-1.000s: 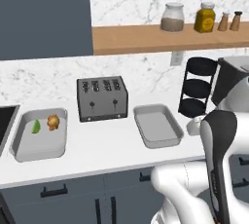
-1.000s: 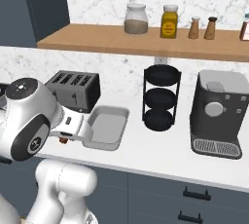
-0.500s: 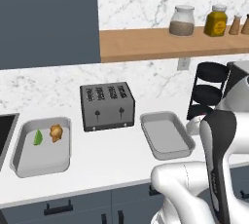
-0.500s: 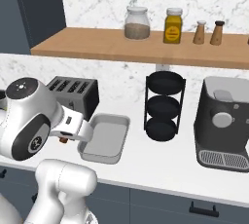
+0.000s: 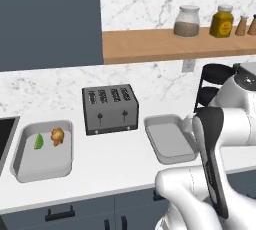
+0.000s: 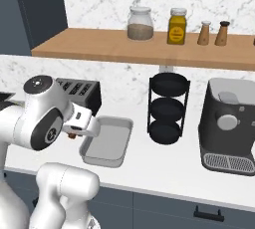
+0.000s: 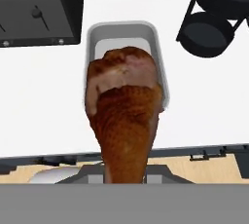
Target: Place one lemon wedge and one chicken drumstick in each tupperware on the nearby counter, to pack two identical lunches.
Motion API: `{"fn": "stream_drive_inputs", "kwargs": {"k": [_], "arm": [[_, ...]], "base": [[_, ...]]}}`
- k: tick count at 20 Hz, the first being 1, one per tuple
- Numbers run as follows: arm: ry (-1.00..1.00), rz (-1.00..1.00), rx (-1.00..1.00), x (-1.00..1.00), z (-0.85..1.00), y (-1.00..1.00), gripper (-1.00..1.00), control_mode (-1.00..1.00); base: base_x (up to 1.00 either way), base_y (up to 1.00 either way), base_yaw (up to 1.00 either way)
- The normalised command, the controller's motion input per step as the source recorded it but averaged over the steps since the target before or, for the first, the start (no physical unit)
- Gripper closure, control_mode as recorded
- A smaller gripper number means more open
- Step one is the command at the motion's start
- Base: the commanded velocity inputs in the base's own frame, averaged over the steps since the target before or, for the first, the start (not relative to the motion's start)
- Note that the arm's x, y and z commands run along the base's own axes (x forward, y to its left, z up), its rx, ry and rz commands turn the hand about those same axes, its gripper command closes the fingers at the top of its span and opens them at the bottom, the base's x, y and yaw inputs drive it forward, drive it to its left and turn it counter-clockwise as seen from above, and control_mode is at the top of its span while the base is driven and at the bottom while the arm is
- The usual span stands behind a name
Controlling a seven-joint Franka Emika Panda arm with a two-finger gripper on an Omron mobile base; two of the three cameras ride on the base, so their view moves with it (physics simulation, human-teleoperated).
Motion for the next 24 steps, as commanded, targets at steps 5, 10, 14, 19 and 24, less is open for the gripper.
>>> {"fn": "stream_drive_inputs", "kwargs": {"k": [5,10,14,19,24], "arm": [[0.01,0.0,-0.01,0.9,-0.69,-0.03,1.0,-1.0],[0.0,0.0,0.0,0.99,-0.64,0.0,1.0,-1.0],[-0.01,0.0,0.01,0.72,-0.46,-0.01,1.0,-1.0],[0.03,0.0,0.0,0.54,-0.39,-0.06,1.0,-1.0],[0.18,0.0,0.0,0.46,-0.27,-0.15,1.0,-1.0]], "base": [[0.0,0.0,0.0],[0.0,0.0,0.0],[0.0,0.0,0.0],[0.0,0.0,0.0],[0.0,0.0,0.0]]}}
